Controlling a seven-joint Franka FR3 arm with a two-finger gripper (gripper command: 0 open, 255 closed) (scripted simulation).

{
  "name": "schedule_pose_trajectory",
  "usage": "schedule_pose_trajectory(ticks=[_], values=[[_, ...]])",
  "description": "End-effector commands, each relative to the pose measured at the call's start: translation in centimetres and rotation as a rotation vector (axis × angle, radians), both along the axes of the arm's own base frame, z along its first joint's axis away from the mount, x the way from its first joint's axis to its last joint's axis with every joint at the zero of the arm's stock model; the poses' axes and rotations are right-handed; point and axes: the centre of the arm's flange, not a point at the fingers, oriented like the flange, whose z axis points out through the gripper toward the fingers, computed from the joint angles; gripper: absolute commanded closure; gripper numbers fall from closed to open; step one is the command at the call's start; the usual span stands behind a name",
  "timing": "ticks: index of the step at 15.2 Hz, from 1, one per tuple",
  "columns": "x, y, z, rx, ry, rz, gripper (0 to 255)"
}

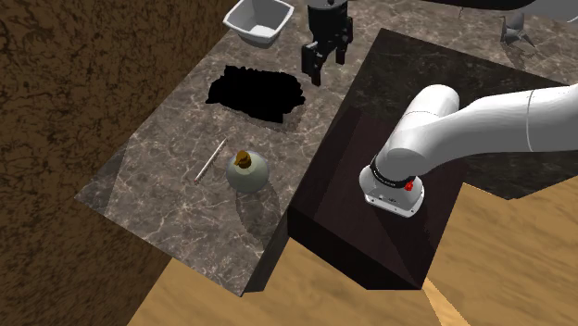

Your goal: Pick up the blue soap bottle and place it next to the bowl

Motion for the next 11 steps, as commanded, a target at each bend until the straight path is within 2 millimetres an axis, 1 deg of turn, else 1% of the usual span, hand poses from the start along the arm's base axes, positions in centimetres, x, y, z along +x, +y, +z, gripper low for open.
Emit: schedule_pose_trajectory(ticks=[1, 11], values=[[0.0, 0.0, 0.0, 0.0, 0.0, 0.0, 0], [2.6, 12.4, -5.2, -0.063, -0.085, 0.003, 0]])
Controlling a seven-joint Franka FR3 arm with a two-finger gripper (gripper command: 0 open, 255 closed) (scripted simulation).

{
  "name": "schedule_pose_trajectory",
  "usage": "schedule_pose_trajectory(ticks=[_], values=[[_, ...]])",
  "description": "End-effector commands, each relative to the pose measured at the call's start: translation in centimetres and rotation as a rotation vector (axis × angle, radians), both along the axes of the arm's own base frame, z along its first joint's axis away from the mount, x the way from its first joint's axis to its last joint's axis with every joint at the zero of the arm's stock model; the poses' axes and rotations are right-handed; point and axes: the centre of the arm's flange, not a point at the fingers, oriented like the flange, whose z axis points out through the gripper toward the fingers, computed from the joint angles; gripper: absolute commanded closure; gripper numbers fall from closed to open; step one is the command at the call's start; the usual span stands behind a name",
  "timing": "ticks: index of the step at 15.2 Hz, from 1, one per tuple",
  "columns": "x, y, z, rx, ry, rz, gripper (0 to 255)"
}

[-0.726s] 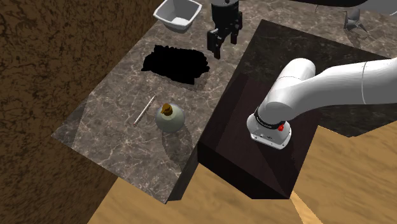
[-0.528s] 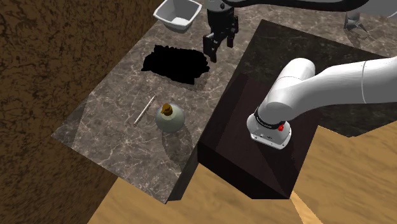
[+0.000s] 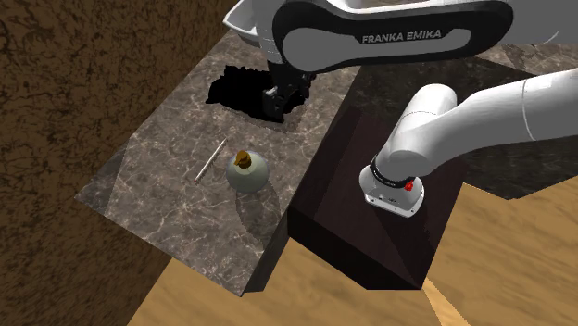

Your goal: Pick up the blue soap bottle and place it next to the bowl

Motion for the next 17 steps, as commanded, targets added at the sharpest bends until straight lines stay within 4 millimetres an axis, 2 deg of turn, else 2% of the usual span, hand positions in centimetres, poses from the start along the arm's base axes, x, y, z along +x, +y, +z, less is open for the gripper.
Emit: schedule_pose_trajectory(ticks=[1, 12, 13, 17], values=[[0.5, 2.7, -0.8, -0.011, -0.021, 0.0, 0], [3.9, 15.9, -7.2, -0.081, -0.115, 0.003, 0], [4.1, 16.6, -7.6, -0.084, -0.12, 0.003, 0], [4.1, 16.3, -9.7, -0.084, -0.12, 0.003, 0]])
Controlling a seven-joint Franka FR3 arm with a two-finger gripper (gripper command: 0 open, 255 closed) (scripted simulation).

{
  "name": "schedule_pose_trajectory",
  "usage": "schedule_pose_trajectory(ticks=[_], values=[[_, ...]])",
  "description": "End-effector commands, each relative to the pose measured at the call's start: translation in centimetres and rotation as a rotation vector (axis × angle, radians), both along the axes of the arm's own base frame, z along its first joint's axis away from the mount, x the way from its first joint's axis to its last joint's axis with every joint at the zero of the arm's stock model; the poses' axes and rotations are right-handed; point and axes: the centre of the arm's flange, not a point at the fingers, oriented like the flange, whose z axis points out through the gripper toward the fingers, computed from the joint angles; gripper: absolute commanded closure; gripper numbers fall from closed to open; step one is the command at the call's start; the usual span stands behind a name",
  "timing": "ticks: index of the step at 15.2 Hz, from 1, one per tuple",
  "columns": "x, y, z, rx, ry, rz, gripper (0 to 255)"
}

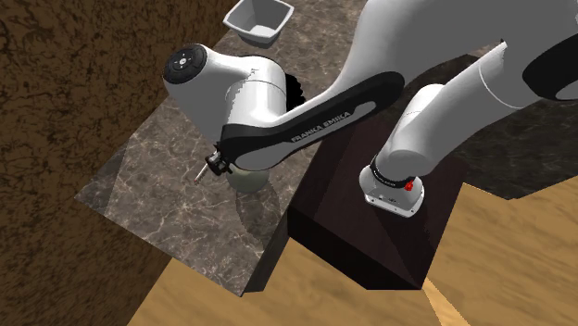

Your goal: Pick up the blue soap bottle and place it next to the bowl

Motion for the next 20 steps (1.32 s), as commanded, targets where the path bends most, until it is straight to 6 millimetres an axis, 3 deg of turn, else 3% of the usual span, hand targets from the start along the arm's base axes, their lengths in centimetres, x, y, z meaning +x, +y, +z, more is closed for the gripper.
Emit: schedule_pose_trajectory(ticks=[1, 4, 11, 12, 20], values=[[0.0, 0.0, -1.2, 0.0, -0.001, 0.0, 0], [0.0, -0.2, -2.5, 0.0, -0.001, 0.0, 0], [0.0, -0.2, -2.5, 0.0, -0.001, 0.0, 0], [0.0, -0.2, -2.5, 0.0, -0.001, 0.0, 255], [0.0, -0.2, -2.5, 0.0, -0.001, 0.0, 255]])
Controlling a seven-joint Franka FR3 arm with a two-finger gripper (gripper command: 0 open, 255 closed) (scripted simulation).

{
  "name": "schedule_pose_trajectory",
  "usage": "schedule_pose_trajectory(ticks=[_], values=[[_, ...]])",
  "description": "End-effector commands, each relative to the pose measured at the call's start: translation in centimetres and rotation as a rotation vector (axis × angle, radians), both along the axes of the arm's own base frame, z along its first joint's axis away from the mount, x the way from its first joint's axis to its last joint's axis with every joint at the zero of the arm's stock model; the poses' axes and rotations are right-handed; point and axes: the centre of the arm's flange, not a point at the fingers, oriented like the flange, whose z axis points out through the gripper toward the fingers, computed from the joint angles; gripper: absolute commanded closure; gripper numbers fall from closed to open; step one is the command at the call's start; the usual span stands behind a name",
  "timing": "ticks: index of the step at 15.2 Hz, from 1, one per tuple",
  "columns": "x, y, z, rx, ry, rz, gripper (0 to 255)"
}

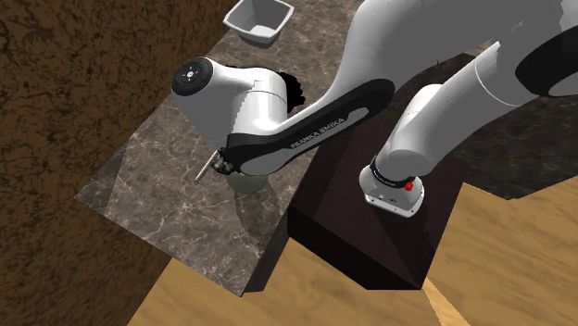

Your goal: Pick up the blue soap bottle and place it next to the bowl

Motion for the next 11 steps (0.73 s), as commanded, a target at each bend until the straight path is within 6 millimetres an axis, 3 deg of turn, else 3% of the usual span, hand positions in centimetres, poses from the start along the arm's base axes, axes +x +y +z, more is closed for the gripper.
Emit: schedule_pose_trajectory(ticks=[1, 11], values=[[0.0, 0.0, -0.1, -0.001, 0.001, 0.0, 255], [0.0, 0.0, 5.2, -0.001, 0.001, 0.0, 255]])
